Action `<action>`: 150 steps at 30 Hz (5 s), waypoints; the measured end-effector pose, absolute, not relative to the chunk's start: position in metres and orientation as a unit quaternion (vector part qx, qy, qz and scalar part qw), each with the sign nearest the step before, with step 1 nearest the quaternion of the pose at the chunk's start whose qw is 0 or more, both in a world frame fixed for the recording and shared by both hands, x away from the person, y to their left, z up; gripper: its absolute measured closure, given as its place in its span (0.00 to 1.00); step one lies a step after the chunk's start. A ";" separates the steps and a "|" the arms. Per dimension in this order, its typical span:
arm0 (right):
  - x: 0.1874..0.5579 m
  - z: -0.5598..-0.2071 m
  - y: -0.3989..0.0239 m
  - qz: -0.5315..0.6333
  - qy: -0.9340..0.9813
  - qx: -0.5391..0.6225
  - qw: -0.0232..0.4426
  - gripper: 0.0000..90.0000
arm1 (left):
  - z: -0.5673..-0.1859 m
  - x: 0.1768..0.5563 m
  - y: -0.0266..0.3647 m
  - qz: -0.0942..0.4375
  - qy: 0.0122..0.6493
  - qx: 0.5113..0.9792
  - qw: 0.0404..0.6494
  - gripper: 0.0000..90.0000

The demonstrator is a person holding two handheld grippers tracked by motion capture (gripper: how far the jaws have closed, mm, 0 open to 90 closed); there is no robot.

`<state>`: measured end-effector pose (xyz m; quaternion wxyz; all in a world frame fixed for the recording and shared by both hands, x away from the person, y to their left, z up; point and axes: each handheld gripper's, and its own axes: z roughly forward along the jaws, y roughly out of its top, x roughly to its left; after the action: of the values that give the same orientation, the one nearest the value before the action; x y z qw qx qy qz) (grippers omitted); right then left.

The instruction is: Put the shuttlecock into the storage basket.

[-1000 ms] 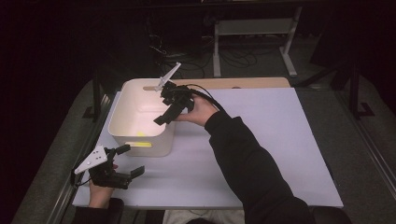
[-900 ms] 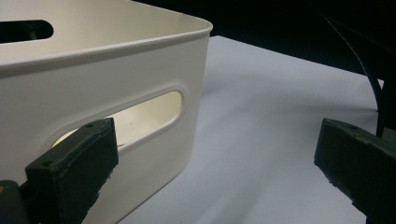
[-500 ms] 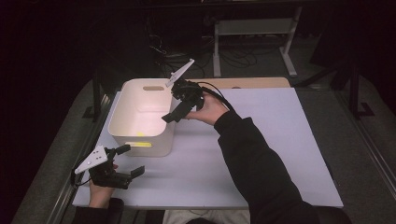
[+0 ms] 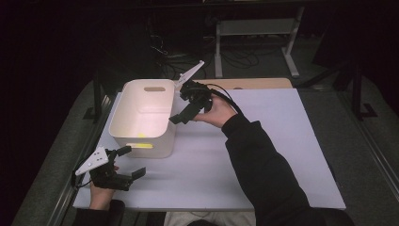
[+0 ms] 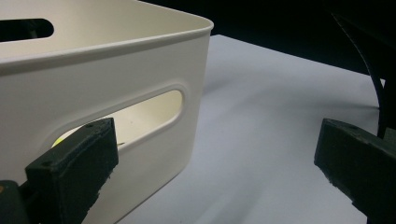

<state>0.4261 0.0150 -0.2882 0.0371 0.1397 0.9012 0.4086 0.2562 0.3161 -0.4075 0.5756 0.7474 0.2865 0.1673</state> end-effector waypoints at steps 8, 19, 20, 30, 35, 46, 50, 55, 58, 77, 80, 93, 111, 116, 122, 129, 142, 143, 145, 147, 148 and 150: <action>0.426 -0.290 0.005 0.411 0.899 0.144 0.040 0.00 | -0.408 0.256 0.316 0.167 0.287 0.748 0.575 0.00; 0.425 -0.292 -0.005 0.414 0.896 0.151 0.041 0.00 | -0.408 0.256 0.316 0.167 0.287 0.748 0.575 0.00; 0.425 -0.292 -0.006 0.414 0.897 0.152 0.041 0.00 | -0.408 0.256 0.316 0.167 0.287 0.748 0.575 0.00; 0.423 -0.294 -0.018 0.415 0.895 0.157 0.049 0.00 | -0.408 0.256 0.316 0.167 0.287 0.748 0.574 0.00; 0.423 -0.295 -0.026 0.414 0.894 0.163 0.049 0.00 | -0.408 0.256 0.316 0.167 0.287 0.748 0.574 0.00; 0.422 -0.300 -0.045 0.416 0.890 0.179 0.052 0.00 | -0.408 0.256 0.316 0.167 0.288 0.749 0.574 0.00; 0.421 -0.303 -0.052 0.415 0.889 0.186 0.052 0.00 | -0.408 0.256 0.316 0.167 0.288 0.748 0.574 0.00; 0.420 -0.307 -0.060 0.414 0.888 0.191 0.051 0.00 | -0.408 0.256 0.316 0.167 0.288 0.749 0.573 0.00; 0.419 -0.309 -0.063 0.414 0.888 0.193 0.051 0.00 | -0.408 0.256 0.316 0.167 0.288 0.749 0.573 0.00; 0.416 -0.320 -0.083 0.416 0.884 0.207 0.050 0.00 | -0.408 0.256 0.316 0.168 0.288 0.749 0.572 0.00; 0.415 -0.321 -0.086 0.415 0.884 0.209 0.050 0.00 | -0.408 0.256 0.316 0.168 0.289 0.749 0.572 0.00; 0.411 -0.326 -0.102 0.420 0.878 0.223 0.053 0.00 | -0.408 0.256 0.315 0.169 0.289 0.750 0.571 0.00; 0.403 -0.336 -0.123 0.424 0.872 0.237 0.053 0.00 | -0.408 0.256 0.315 0.169 0.289 0.751 0.569 0.00; 0.401 -0.340 -0.129 0.428 0.869 0.241 0.053 0.00 | -0.408 0.256 0.315 0.169 0.289 0.751 0.569 0.00; 0.398 -0.345 -0.137 0.431 0.866 0.247 0.052 0.00 | -0.408 0.256 0.315 0.169 0.290 0.751 0.569 0.00; 0.394 -0.348 -0.147 0.437 0.862 0.253 0.053 0.00 | -0.408 0.256 0.316 0.169 0.290 0.751 0.569 0.00; 0.387 -0.354 -0.162 0.448 0.852 0.265 0.056 0.00 | -0.408 0.256 0.316 0.169 0.290 0.751 0.569 0.00; 0.386 -0.355 -0.163 0.449 0.852 0.265 0.057 0.00 | -0.408 0.256 0.316 0.169 0.290 0.751 0.569 0.00; 0.385 -0.356 -0.166 0.448 0.852 0.266 0.056 0.00 | -0.408 0.256 0.316 0.169 0.290 0.751 0.569 0.00; 0.383 -0.358 -0.168 0.449 0.850 0.268 0.056 0.00 | -0.408 0.256 0.316 0.169 0.290 0.751 0.569 0.00; 0.382 -0.358 -0.169 0.449 0.851 0.268 0.057 0.00 | -0.408 0.256 0.316 0.169 0.290 0.751 0.569 0.00; 0.380 -0.360 -0.172 0.449 0.849 0.272 0.057 0.00 | -0.408 0.256 0.316 0.169 0.289 0.751 0.569 0.00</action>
<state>0.3801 -0.1723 -0.3602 0.0571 0.2716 0.8493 0.4491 0.2561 0.3156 -0.4085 0.5688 0.7511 0.2895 0.1687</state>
